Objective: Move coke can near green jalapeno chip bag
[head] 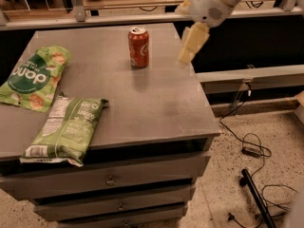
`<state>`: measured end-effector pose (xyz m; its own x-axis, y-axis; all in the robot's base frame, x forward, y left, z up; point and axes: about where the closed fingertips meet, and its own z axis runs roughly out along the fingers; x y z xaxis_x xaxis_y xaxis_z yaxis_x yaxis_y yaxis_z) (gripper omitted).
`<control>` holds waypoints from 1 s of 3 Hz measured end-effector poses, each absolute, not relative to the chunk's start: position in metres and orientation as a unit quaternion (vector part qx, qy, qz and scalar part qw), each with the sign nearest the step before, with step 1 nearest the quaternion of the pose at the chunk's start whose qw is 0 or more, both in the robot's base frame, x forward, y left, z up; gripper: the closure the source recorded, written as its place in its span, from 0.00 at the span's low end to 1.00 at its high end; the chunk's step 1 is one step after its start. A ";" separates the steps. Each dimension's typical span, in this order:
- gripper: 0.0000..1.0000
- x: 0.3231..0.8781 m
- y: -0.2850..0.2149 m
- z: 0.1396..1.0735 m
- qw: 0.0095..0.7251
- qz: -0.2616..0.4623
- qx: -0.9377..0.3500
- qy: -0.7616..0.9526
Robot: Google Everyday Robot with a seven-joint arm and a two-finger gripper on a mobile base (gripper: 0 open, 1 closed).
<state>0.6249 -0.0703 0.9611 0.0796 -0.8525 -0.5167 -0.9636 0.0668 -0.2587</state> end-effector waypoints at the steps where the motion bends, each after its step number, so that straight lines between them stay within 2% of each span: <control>1: 0.00 0.690 -0.010 0.951 0.317 0.137 -0.686 0.640; 2: 0.00 0.690 -0.008 0.948 0.320 0.142 -0.685 0.639; 3: 0.00 0.700 0.007 0.938 0.359 0.184 -0.664 0.629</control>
Offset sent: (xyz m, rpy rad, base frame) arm 0.0451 0.0486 -0.0161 0.0614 0.0184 0.0666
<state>0.6996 0.0072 0.9379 0.1398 -0.7033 -0.6970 -0.9682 0.0505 -0.2451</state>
